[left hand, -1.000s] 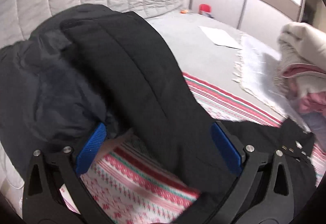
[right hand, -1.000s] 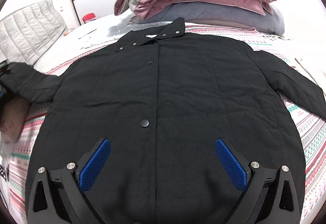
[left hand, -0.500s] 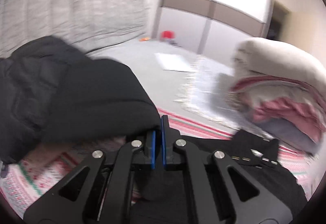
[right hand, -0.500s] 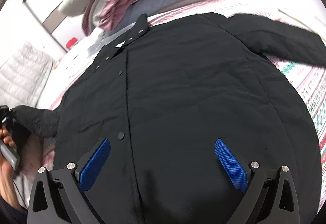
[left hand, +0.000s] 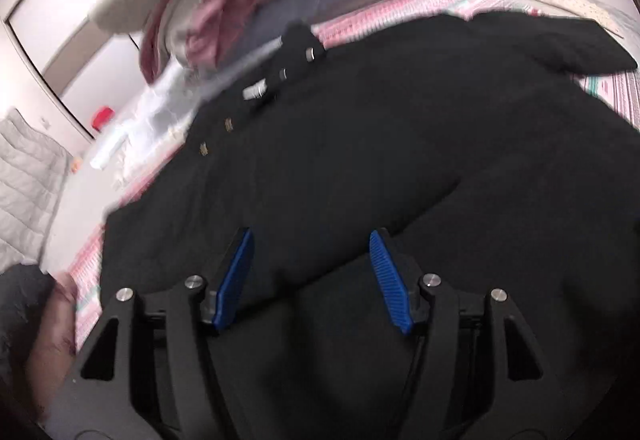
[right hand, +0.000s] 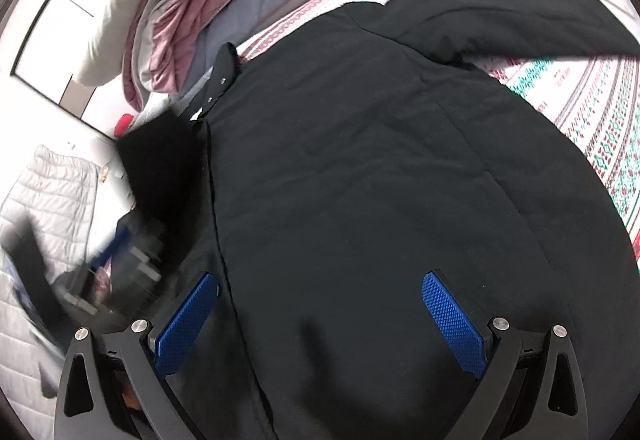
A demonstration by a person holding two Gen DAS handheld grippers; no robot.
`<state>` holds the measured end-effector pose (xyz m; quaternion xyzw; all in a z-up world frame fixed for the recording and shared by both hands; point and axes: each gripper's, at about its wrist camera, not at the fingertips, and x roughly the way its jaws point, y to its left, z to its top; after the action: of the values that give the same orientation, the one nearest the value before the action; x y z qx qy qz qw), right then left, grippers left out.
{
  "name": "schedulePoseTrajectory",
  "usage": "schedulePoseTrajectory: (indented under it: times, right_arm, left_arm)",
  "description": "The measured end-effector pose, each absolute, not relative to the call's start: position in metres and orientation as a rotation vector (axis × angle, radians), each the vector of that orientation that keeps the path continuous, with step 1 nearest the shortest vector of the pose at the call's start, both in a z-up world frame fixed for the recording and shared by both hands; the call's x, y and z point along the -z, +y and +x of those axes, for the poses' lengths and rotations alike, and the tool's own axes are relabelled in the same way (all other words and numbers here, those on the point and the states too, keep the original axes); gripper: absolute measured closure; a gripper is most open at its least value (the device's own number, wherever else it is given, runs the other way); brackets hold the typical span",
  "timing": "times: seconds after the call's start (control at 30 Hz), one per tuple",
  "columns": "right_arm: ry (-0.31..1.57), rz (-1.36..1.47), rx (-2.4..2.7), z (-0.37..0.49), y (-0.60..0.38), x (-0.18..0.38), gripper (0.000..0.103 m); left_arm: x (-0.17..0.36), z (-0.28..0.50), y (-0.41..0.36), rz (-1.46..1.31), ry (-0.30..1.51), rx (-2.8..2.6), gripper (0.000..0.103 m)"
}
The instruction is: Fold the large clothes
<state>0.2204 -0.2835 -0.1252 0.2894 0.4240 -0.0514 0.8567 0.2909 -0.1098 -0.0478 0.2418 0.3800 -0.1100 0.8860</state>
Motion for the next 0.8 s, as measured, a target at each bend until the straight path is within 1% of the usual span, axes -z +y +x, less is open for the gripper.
schedulePoseTrajectory:
  times: [0.17, 0.27, 0.33, 0.47, 0.57, 0.63, 0.67, 0.7, 0.8]
  right_arm:
    - [0.891, 0.602, 0.098, 0.219, -0.286, 0.124, 0.000]
    - [0.892, 0.616, 0.100, 0.219, -0.290, 0.126, 0.000]
    - [0.886, 0.629, 0.105, 0.218, -0.294, 0.125, 0.000]
    - [0.850, 0.667, 0.110, 0.215, -0.305, 0.122, 0.000]
    - [0.813, 0.703, 0.112, 0.210, -0.320, 0.117, 0.000]
    - [0.772, 0.742, 0.125, 0.206, -0.333, 0.113, 0.000]
    - [0.741, 0.766, 0.133, 0.201, -0.342, 0.110, 0.000]
    - [0.713, 0.789, 0.143, 0.197, -0.352, 0.107, 0.000]
    - [0.629, 0.880, 0.175, 0.182, -0.384, 0.106, 0.000]
  left_arm:
    - [0.038, 0.294, -0.056, 0.341, 0.842, 0.159, 0.039]
    - [0.029, 0.282, -0.019, 0.185, 0.878, 0.123, 0.038]
    - [0.026, 0.269, 0.013, 0.054, 0.914, 0.088, 0.036]
    - [0.022, 0.243, 0.079, -0.178, 1.000, -0.083, 0.035]
    - [0.009, 0.214, 0.108, -0.326, 0.974, -0.127, 0.035]
    - [0.003, 0.188, 0.118, -0.410, 0.950, -0.135, 0.029]
    - [0.004, 0.177, 0.121, -0.447, 0.941, -0.141, 0.020]
    - [0.007, 0.168, 0.122, -0.472, 0.937, -0.148, 0.015]
    - [0.025, 0.165, 0.125, -0.508, 0.982, -0.155, 0.014]
